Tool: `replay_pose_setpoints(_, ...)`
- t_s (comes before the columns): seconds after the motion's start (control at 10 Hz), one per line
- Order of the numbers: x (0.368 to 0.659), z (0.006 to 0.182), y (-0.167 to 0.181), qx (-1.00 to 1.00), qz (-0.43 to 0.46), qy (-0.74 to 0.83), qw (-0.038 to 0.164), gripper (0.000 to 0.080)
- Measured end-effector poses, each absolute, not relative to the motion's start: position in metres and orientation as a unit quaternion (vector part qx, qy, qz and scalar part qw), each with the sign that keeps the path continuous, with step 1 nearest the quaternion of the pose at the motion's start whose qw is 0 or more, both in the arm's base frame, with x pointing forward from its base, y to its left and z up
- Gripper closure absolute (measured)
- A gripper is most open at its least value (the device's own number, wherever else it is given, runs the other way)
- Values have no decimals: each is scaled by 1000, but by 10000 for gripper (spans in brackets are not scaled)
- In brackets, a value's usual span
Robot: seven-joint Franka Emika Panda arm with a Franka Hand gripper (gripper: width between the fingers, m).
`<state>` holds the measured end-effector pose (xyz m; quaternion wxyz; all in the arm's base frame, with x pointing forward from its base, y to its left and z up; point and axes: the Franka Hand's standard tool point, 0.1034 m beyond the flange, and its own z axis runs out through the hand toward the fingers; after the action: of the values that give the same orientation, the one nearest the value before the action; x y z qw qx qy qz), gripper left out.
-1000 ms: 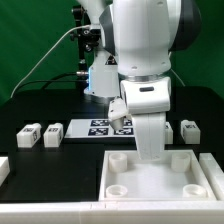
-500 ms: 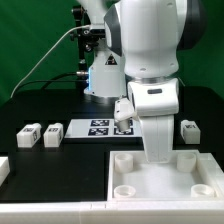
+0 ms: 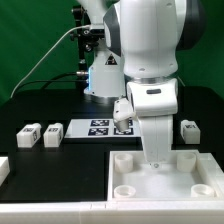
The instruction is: Assemble one leg
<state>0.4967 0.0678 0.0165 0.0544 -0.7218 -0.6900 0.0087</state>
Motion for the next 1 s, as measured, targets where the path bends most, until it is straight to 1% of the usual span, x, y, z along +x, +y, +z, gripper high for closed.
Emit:
replay_pose_setpoints(0.1,497,16,68,-722,9,-690,54,161)
replay_pose_setpoints(0.5,497,17,67,-723,9,-689,54,150)
replay_pose_setpoints(0.6,497,20,63,-725,8,-687,52,150)
replay_pose_setpoints(0.7,499,27,61,-729,6,-683,47,150)
replay_pose_setpoints(0.8,500,39,62,-742,3,-669,41,150)
replay_pose_setpoints(0.9,497,48,68,-765,2,-643,35,150)
replay_pose_setpoints(1.0,491,53,79,-773,2,-634,35,150)
